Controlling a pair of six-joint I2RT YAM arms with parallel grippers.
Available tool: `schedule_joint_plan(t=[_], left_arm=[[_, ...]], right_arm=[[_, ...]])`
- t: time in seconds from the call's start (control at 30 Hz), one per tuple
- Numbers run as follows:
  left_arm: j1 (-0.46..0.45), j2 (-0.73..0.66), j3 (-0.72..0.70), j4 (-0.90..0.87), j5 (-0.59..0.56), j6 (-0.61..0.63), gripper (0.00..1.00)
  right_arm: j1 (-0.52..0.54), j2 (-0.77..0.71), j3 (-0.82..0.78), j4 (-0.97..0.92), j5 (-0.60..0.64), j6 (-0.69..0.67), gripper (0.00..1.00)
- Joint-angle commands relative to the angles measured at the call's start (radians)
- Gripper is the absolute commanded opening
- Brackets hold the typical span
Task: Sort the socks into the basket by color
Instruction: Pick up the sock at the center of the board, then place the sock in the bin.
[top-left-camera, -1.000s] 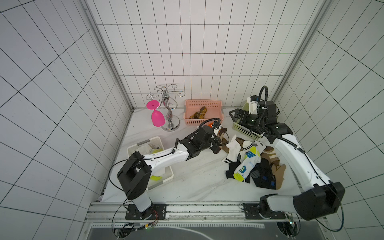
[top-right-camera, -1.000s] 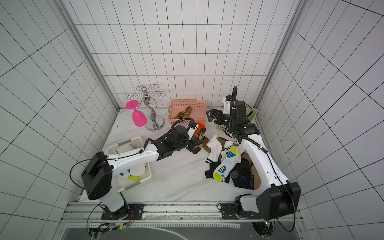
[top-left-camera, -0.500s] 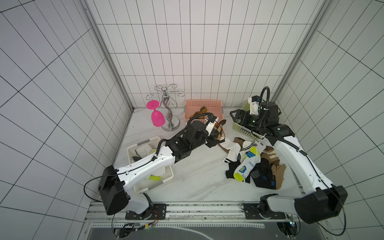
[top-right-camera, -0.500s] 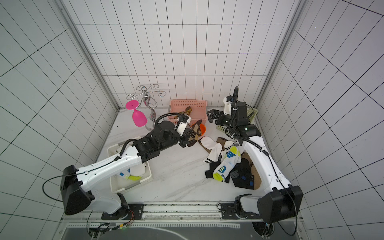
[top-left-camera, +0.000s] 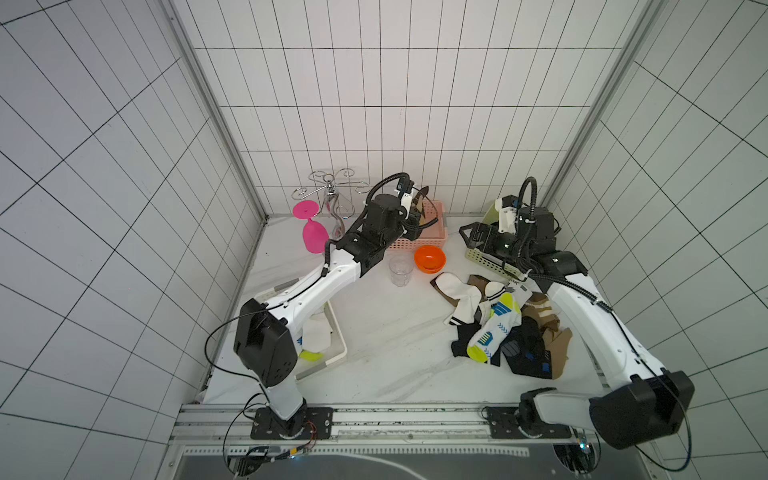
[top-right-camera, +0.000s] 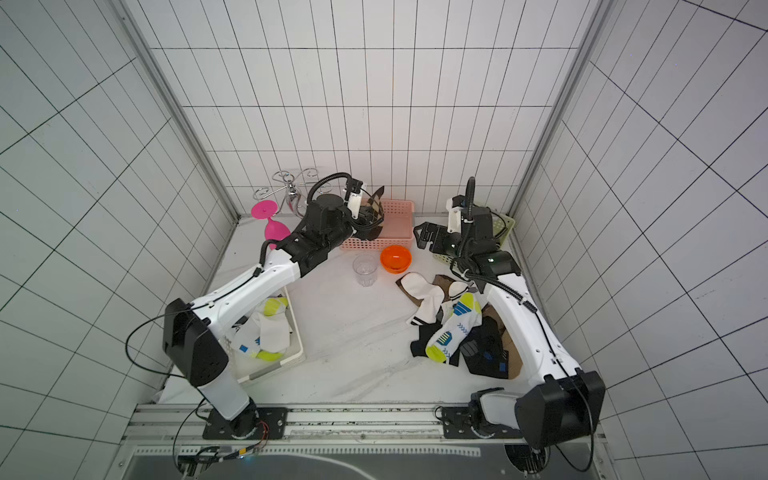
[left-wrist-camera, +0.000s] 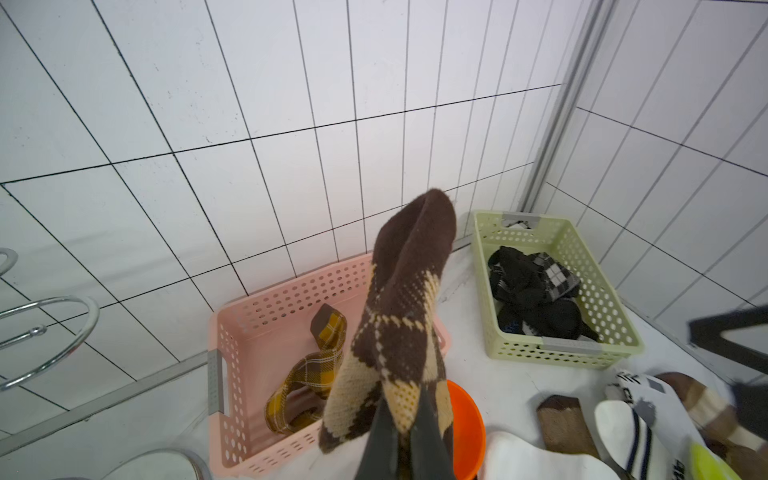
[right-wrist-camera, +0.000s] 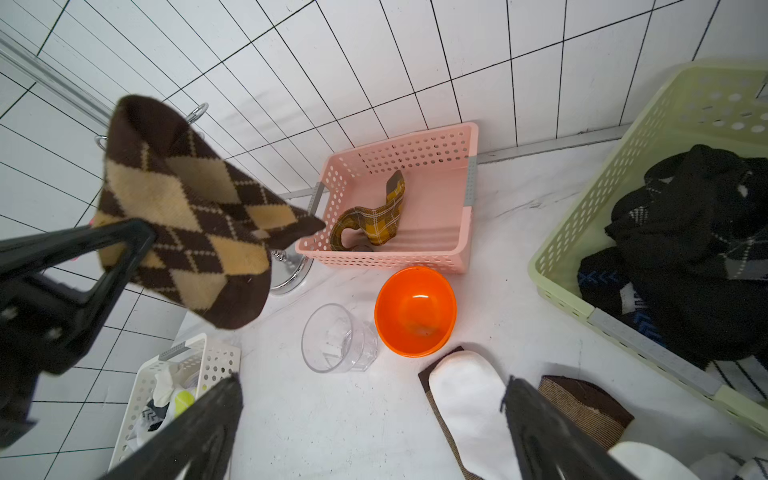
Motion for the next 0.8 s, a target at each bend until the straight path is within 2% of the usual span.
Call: schedule_joint_plan(t=[0.0, 0.4, 0.57, 0.77], left_arm=[[0.044, 0.094, 0.051, 0.092, 0.012, 0.016, 0.0], [0.122, 0.405, 0.137, 0.427, 0.05, -0.029, 0.0], [0.133, 0.518, 0.246, 0.449, 0.044, -0.045, 0.0], [0.128, 0.679, 0.433, 0.37, 0.13, -0.06, 0.01]], right_arm=[[0.007, -0.021, -0.058, 0.008, 0.011, -0.007, 1.0], [0.005, 0.016, -0.068, 0.018, 0.013, -0.019, 0.99], [-0.004, 0.029, -0.08, 0.017, 0.023, -0.027, 0.99], [-0.029, 0.065, -0.083, 0.023, 0.015, -0.027, 0.99]])
